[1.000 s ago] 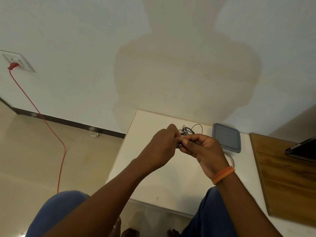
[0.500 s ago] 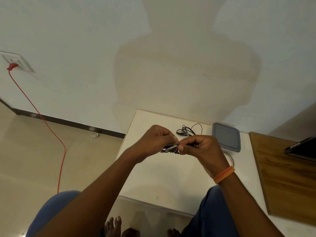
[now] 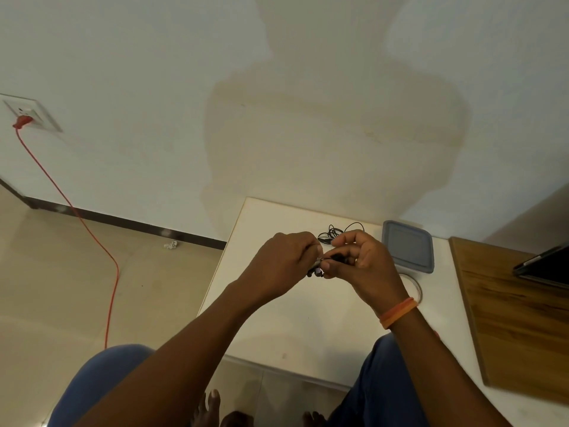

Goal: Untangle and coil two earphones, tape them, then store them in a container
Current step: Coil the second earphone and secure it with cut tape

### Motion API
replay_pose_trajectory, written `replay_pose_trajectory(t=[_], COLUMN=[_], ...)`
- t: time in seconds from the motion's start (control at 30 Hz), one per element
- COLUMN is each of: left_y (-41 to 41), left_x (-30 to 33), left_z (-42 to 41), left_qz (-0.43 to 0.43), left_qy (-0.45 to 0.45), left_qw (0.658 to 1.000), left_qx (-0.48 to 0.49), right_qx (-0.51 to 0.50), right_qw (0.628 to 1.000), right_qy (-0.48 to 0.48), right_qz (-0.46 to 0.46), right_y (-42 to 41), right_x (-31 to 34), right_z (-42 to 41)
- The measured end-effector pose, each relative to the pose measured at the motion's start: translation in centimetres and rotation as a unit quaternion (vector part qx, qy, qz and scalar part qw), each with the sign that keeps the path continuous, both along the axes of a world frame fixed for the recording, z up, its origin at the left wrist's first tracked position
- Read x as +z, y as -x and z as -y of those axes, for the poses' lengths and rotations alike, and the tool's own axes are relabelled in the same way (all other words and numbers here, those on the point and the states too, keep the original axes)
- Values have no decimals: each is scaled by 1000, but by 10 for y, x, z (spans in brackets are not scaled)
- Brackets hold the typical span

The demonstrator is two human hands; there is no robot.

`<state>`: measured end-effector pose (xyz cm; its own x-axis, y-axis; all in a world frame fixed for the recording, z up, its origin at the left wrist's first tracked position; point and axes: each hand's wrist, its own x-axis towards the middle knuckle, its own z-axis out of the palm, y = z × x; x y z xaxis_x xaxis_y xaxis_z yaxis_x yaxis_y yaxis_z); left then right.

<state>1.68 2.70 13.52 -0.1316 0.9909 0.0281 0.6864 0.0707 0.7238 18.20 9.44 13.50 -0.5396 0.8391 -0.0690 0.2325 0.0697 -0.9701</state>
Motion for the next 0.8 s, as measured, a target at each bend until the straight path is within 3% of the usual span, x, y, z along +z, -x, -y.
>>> replay_pose_trajectory(t=[0.1, 0.17, 0.37, 0.47, 0.57, 0.67, 0.8], left_y=[-3, -6, 2, -1, 0, 6, 6], left_x=[-3, -3, 1, 0, 0, 1, 2], left_z=[-1, -1, -4, -3, -1, -1, 3], left_qz=[-129, -164, 60, 152, 228, 230, 113], left_qy=[-25, -27, 14, 63, 42, 30, -36], left_qw=[991, 986, 995, 985, 970, 973, 993], left_qx=[-10, -12, 82, 56, 70, 16, -26], right_qx=[-17, -23, -2, -32, -61, -62, -57], right_qw=[1000, 998, 998, 999, 990, 988, 991], right_qy=[-4, -44, -59, 4, 86, 97, 89], right_qz=[10, 47, 15, -24, -97, -105, -80], right_y=[0, 0, 3, 2, 1, 0, 1], right_x=[0, -1, -3, -3, -1, 0, 1], right_z=[-1, -1, 6, 2, 0, 0, 0])
